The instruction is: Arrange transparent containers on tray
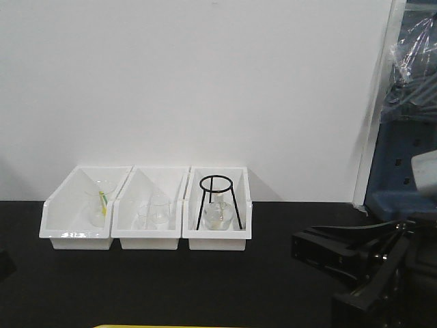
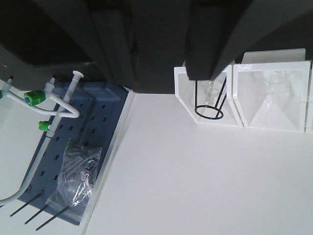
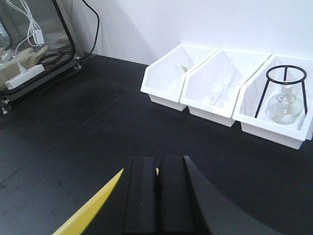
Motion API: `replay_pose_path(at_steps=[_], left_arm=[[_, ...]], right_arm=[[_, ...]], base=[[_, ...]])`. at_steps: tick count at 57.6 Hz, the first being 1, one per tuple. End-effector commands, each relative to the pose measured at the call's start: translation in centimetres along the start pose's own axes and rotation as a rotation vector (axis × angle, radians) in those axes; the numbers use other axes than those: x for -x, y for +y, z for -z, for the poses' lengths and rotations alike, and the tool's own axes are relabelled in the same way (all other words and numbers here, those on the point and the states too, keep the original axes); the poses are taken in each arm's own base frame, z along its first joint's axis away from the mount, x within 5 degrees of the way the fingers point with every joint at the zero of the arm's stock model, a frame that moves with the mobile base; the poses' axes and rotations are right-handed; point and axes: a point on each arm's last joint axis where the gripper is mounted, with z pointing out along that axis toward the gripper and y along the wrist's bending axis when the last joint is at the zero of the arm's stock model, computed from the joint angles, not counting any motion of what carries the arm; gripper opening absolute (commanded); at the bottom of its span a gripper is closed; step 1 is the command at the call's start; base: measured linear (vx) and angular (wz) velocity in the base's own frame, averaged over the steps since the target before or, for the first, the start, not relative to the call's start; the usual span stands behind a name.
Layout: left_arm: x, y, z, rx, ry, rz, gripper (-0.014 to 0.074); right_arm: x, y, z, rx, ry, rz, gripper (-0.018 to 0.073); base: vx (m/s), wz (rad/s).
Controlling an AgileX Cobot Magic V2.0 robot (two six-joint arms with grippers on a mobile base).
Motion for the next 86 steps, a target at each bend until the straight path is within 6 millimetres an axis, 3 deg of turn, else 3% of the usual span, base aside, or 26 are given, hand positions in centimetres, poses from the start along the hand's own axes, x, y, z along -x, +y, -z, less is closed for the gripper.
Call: replay_pose_path(at_steps=[1,9,17,29,43,51,60,86], left_arm=[[2.0,-0.4,0.1,-0.012,-0.142,-0.023,0.0358],[2.1,-0.4,0.2,-0.012,-0.159,-0.086,0.0339],[1.9,-0.6,1.7,-0.024,-0.160,-0.202,0.0304],[-0.5,1.1,4.7,0.080,-0.163,-0.426,0.0179],[-5.8,4.2,7.7,0.313,-0.086,-0.436,-0.0007],[-10.0,6.0,8.3,0.366,-0.031,-0.430,-0.0009],[-14.2,8.0,7.6,0.372,0.010,-0.408,-0.0008],[-14.0,7.9,7.6,0.378,0.039,-0.407,-0.0008]], right_arm=[[1.6,0.0,0.8,-0.018,-0.104,0.010,-0.0013],[1.6,0.0,0.8,-0.018,-0.103,0.012,-0.0013],[1.6,0.0,0.8,-0.018,-0.103,0.012,-0.0013],[1.6,0.0,0.8,-0.018,-0.103,0.012,-0.0013],[1.6,0.0,0.8,-0.018,-0.102,0.012,-0.0013],[1.6,0.0,0.8,-0.018,-0.102,0.012,-0.0013],[1.5,0.1,0.8,-0.016,-0.097,0.012,-0.0013],[1.5,0.0,0.7,-0.016,-0.096,0.011,-0.0013]], base=[[0.00,0.00],[0.00,0.00],[0.00,0.00],[0.00,0.00],[0.00,0.00],[0.00,0.00],[0.00,0.00],[0.00,0.00]])
